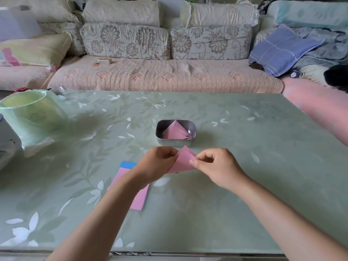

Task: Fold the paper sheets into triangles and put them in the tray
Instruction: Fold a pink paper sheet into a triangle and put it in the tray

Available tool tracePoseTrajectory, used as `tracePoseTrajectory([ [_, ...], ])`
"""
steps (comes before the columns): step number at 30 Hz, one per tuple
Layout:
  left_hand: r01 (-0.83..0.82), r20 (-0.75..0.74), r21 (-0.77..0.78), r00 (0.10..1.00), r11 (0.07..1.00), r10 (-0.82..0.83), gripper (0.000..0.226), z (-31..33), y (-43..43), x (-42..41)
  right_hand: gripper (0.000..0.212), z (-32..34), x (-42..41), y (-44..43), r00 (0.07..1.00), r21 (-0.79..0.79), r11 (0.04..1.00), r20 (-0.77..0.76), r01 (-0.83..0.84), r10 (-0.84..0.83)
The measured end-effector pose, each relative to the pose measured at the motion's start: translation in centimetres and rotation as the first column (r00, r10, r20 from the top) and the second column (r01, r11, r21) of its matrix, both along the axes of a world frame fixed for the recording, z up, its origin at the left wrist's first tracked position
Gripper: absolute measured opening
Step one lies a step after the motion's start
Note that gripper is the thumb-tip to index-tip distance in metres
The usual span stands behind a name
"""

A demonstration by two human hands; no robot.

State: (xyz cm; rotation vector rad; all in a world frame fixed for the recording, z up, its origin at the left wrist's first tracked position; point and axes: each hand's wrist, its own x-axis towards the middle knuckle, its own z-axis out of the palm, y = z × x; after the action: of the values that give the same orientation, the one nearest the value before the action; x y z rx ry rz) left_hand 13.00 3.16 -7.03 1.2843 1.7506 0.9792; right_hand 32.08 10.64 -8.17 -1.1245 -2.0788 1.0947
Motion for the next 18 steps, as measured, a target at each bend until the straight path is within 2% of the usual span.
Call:
tracePoseTrajectory([
  [4, 0.001, 0.094, 0.03, 0.996, 1.0, -0.004, 0.026, 0.3, 0.1, 0.6, 0.013, 0.3, 0.1, 0.3, 0.995, -0.094, 0.993, -0.069, 0.069, -0.076],
  [9, 0.012, 0.148, 0.077, 0.989, 0.997, -0.023, 0.014, -0.3, 0.0, 0.9, 0.009, 0.5, 0.1, 0.1, 0.987, -0.162, 0.984, -0.126, 0.077, -0.098],
  [11, -0.033, 0.133, 0.09, 0.991, 0.995, 0.021, 0.009, -0.8, 0.1, 1.1, 0.004, 0.8, 0.0, -0.1, 0.982, -0.177, 0.982, -0.166, 0.061, -0.091],
  [13, -0.097, 0.096, 0.09, 0.991, 0.991, 0.088, 0.009, -1.1, 0.2, 1.4, 0.009, 1.0, -0.1, -0.2, 0.975, -0.196, 0.979, -0.2, 0.053, -0.092],
  [16, -0.135, 0.051, 0.087, 0.99, 0.987, 0.131, 0.012, -1.5, 0.4, 1.4, 0.02, 1.1, -0.2, -0.2, 0.98, -0.211, 0.976, -0.176, 0.049, -0.088],
  [18, -0.149, 0.011, 0.093, 0.989, 0.984, 0.149, 0.016, -1.6, 0.5, 1.3, 0.016, 1.0, -0.3, -0.2, 0.98, -0.221, 0.974, -0.178, 0.047, -0.088],
])
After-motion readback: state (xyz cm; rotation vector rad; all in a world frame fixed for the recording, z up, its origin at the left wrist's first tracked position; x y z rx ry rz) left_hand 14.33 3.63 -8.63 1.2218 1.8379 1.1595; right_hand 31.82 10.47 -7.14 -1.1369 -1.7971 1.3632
